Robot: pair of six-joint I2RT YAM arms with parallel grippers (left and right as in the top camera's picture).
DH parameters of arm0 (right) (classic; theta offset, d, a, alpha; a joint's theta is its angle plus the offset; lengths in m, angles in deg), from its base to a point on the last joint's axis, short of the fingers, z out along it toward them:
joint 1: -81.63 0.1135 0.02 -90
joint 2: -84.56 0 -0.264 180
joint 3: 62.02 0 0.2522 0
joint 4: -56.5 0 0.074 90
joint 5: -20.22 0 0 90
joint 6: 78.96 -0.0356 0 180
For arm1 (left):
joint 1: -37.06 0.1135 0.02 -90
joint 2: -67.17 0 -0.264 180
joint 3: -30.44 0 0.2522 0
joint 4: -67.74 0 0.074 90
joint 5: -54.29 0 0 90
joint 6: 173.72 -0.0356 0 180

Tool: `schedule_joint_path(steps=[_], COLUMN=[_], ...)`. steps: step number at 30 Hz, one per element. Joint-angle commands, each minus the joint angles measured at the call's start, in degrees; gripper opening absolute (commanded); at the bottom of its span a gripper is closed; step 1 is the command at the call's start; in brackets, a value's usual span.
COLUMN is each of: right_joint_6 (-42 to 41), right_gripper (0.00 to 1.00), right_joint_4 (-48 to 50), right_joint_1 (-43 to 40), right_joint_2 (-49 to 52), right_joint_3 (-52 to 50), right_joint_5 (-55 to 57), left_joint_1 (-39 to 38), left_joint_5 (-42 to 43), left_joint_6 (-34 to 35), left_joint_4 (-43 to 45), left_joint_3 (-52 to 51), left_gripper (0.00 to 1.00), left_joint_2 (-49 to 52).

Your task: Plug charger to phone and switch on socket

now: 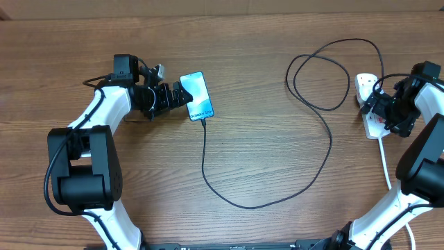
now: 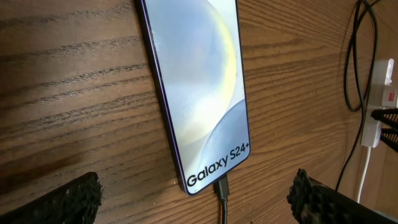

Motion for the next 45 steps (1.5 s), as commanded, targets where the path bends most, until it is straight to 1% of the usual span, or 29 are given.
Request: schedule_joint_path(steps=[1,26,28,35,38,41,45], right_joint_6=[-5.09,-5.09,-5.09,-5.09,-5.09,-5.09,-5.09], right_gripper=[1.00,1.00,1.00,1.00,1.00,1.00,1.00], right_joint_4=[6.23,6.23,6.21,6.21,6.23,6.21,6.21], right_joint_1=[-1.07,-1.07,-1.07,-1.07,-1.07,-1.07,-1.07], right_joint_2=[0.48,0.48,0.48,0.48,0.48,0.48,0.48], right_joint_3=[1.64,1.64,1.64,1.64,1.64,1.64,1.64], right_joint_5=[4.04,4.04,4.04,4.04,4.04,4.04,4.04], left_joint_1=[-0.24,-0.24,-0.24,-0.87,-0.96,-1.42,-3.10], left_joint_5=[-0.46,-1.01,-2.93,-17.11,-22.77,-26.93,-28.85], left_joint_6=[-1.16,-1.16,-1.14,-1.11,-1.11,-1.11,-1.11], left_joint_4=[0.24,0.24,0.28,0.17,0.17,0.22,0.22], left_joint_3=[-0.11,-0.09,-0.11,-0.11,-0.11,-0.11,-0.11], left_gripper=[0.99,0.99,0.99,1.00,1.00,0.99,1.00], left_joint_2=[-1.84,-1.84,-1.84,-2.58,-6.69,-13.05,-21.55])
